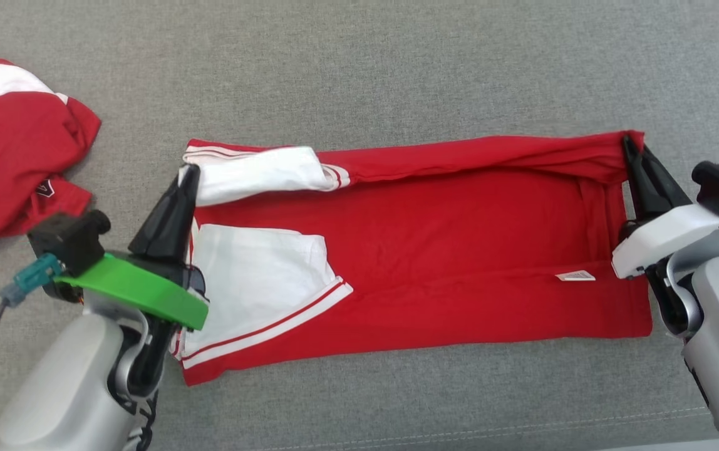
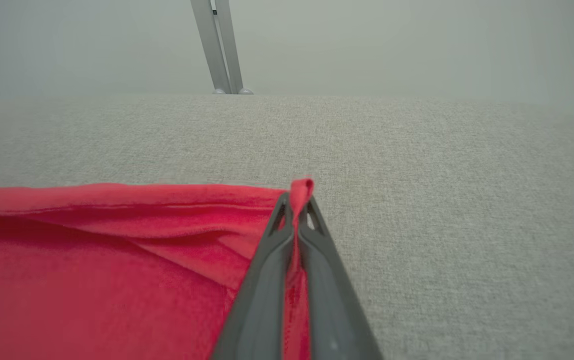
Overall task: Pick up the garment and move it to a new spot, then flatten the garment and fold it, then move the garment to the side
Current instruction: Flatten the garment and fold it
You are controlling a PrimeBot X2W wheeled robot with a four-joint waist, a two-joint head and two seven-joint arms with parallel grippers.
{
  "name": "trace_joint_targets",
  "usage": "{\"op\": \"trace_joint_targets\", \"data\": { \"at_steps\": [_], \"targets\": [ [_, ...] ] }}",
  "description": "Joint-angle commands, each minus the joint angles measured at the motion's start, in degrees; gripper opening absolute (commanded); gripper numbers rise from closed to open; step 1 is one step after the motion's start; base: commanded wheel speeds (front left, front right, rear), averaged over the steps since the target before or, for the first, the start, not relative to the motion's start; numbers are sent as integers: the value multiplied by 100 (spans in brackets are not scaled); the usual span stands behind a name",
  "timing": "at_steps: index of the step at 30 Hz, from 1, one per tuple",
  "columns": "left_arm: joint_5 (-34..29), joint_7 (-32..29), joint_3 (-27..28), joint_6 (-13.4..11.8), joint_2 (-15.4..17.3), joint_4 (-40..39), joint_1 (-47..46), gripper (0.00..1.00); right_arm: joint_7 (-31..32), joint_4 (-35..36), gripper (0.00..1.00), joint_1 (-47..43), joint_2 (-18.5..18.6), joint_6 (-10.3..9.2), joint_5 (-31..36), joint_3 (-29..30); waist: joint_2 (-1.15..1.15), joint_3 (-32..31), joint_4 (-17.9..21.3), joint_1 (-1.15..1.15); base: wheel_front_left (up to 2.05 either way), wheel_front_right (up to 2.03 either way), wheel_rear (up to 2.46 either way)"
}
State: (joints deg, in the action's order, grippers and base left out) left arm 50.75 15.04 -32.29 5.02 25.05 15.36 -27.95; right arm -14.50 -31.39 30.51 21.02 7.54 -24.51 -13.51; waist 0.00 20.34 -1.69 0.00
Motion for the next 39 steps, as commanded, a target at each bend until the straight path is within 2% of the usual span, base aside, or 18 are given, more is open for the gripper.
{"op": "trace_joint_targets", "data": {
  "at_steps": [1,7,18,19,20,21,22,31,39],
  "targets": [
    [-53,17,0,-1,-51,-15,190,0,-39,84,0,-181,-9,-11,37,58,0,-77,-11,0,0,0,0],
    [-249,18,252,-63,-244,76,793,0,-54,554,0,-813,-174,-11,141,220,0,-225,18,0,0,0,0],
    [-600,18,622,-5,-643,219,1402,0,12,801,0,-1488,-395,-11,111,480,0,-474,43,0,0,0,0],
    [-708,18,624,-47,-649,255,1423,0,24,819,14,-1543,-431,-11,64,491,0,-496,45,0,0,0,0],
    [-785,18,649,-70,-673,255,1426,0,16,846,48,-1574,-444,-11,54,495,0,-511,49,0,0,0,0],
    [-836,18,703,-95,-742,242,1450,97,12,868,100,-1607,-454,-11,50,502,0,-530,55,0,0,0,0],
    [-893,18,750,-116,-781,241,1486,100,6,891,100,-1627,-464,-11,37,509,0,-544,59,0,0,0,0],
    [-1519,18,1542,-85,-1086,-2,1635,100,-48,1167,100,-1706,-382,-11,23,626,0,-639,94,0,0,0,0],
    [-2400,18,2764,35,-1648,-530,1848,100,103,615,100,-1453,-530,-11,-44,730,0,-610,-12,0,0,0,0]
  ]
}}
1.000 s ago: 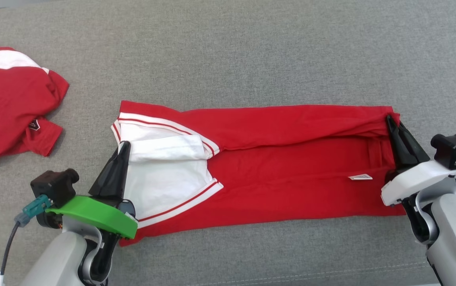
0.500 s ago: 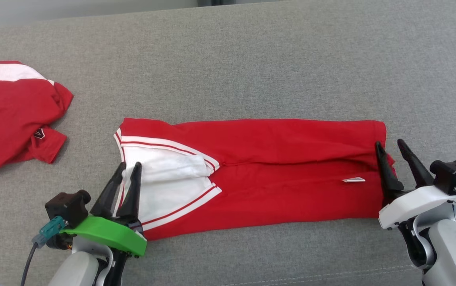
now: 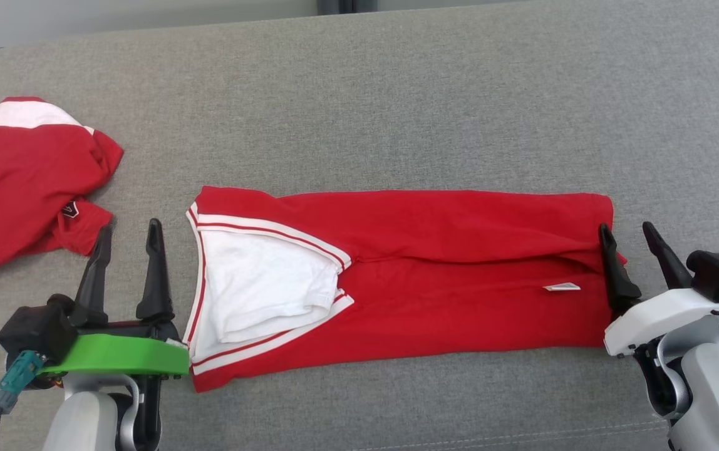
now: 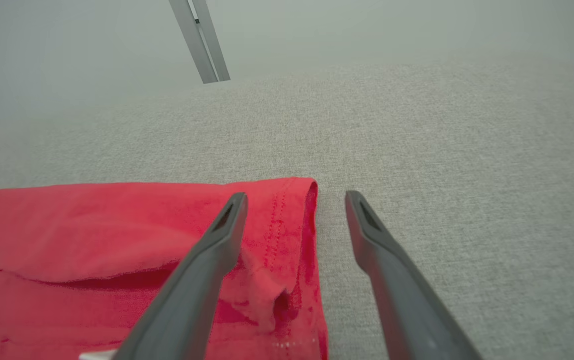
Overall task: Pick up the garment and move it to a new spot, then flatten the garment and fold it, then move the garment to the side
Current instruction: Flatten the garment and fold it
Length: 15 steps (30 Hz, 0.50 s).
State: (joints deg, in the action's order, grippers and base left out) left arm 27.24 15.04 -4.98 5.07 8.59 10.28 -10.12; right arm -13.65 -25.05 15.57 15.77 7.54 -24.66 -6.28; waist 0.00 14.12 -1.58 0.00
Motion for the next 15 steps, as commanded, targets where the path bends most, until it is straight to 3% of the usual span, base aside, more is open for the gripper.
{"op": "trace_joint_targets", "data": {
  "at_steps": [1,7,13,14,15],
  "targets": [
    [-197,17,166,49,-66,-38,99,100,32,-150,100,66,-26,-11,-19,5,0,20,-46,0,0,0,0],
    [-690,18,732,161,-322,-54,216,100,-5,-794,100,176,-156,-11,29,-34,0,66,-135,0,0,0,0],
    [-1206,18,936,218,-418,-56,270,100,-41,-1177,100,238,-299,-10,-34,-132,0,104,-185,0,0,0,0],
    [-1225,18,970,224,-438,-56,277,100,-34,-1227,86,227,-321,-10,-72,-149,0,101,-186,0,0,0,0],
    [-1242,18,1011,229,-459,-50,290,100,-22,-1281,21,219,-342,-10,-115,-189,0,94,-185,0,0,0,0]
  ]
}}
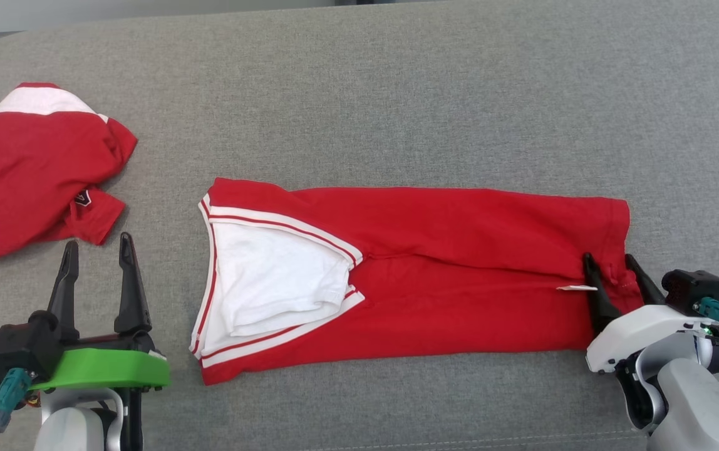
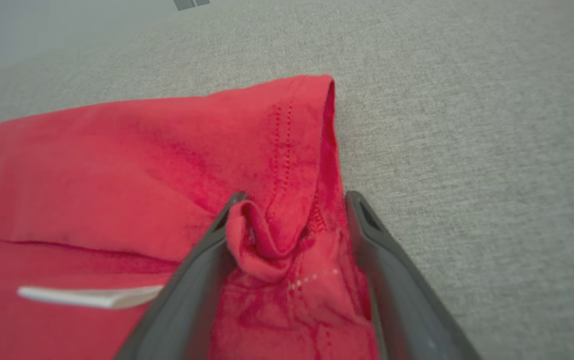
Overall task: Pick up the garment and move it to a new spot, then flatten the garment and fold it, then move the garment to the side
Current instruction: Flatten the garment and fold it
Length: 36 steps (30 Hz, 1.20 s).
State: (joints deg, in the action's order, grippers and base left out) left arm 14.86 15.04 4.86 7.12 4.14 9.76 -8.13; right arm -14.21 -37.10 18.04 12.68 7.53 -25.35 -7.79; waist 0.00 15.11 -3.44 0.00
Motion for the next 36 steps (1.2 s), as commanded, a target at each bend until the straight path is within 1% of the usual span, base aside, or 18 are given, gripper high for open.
{"op": "trace_joint_targets", "data": {
  "at_steps": [1,5,7,12,17,19,23,26,28,31,36],
  "targets": [
    [-38,18,71,28,-27,7,94,100,32,-108,0,-29,-40,-9,-71,-63,0,-12,3,0,0,0,0],
    [-156,18,203,33,-64,56,107,100,1,-208,0,4,-28,-10,-185,-140,0,-70,25,0,0,0,0],
    [-198,18,252,37,-77,82,124,100,-19,-238,0,66,74,-12,-240,-82,0,-113,53,0,0,0,0],
    [-281,18,331,40,-101,71,202,100,-70,-263,0,221,428,-12,-312,124,0,-230,122,0,0,0,0],
    [-300,18,316,43,-114,43,244,100,-29,-326,0,385,974,-11,-300,418,0,-281,189,0,0,0,0],
    [-301,18,310,43,-116,50,257,100,51,-340,0,447,1131,-10,-270,520,0,-299,202,0,0,0,0],
    [-310,18,322,43,-120,68,281,100,173,-208,0,573,1314,-10,-198,670,0,-351,235,0,0,0,0],
    [-316,18,319,43,-122,72,294,100,289,-77,0,622,1271,-10,-137,693,0,-392,249,0,0,0,0],
    [-316,18,311,44,-123,73,295,100,384,63,0,649,1142,-10,-163,648,0,-416,250,0,0,0,0],
    [-322,18,298,44,-123,77,330,100,529,319,0,652,916,-10,-414,598,0,-456,256,0,0,0,0],
    [-300,18,235,43,-121,126,350,100,745,798,0,584,567,-9,-613,269,0,-504,268,0,0,0,0]
  ]
}}
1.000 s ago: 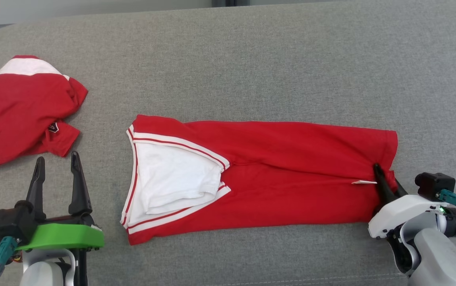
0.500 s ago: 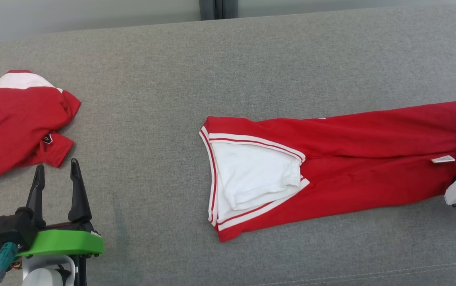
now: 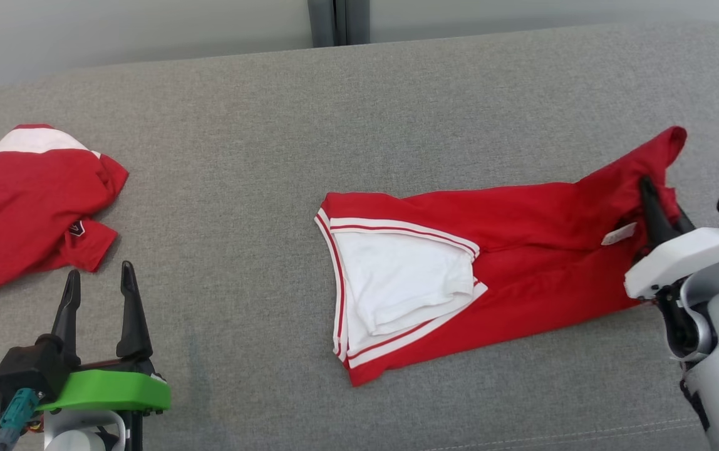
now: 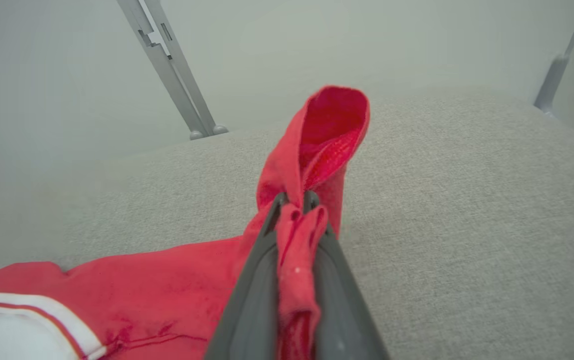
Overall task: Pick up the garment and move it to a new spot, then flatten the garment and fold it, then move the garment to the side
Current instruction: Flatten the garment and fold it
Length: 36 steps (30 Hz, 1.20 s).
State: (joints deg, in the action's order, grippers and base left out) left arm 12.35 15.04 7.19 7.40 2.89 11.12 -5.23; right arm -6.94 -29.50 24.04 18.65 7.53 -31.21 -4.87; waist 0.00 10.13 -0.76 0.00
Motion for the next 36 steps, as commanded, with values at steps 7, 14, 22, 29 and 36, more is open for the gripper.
{"op": "trace_joint_targets", "data": {
  "at_steps": [7,14,22,29,36],
  "targets": [
    [16,18,-54,16,2,56,32,100,300,730,0,-162,-491,-9,-184,-767,0,-33,-12,0,0,0,0],
    [71,18,-153,16,3,97,-4,100,341,808,0,21,-975,-7,-192,-1471,0,-27,-77,0,0,0,0],
    [108,18,-276,16,3,167,-97,100,158,344,0,344,-1455,-7,-321,-2224,0,3,-243,0,0,0,0],
    [164,18,-372,16,2,216,-186,100,-101,-151,0,578,-1564,-7,-603,-2713,0,85,-424,0,0,0,0],
    [232,18,-480,16,2,288,-313,100,-422,-548,0,840,-1572,-5,-1108,-3278,0,166,-584,0,0,0,0]
  ]
}}
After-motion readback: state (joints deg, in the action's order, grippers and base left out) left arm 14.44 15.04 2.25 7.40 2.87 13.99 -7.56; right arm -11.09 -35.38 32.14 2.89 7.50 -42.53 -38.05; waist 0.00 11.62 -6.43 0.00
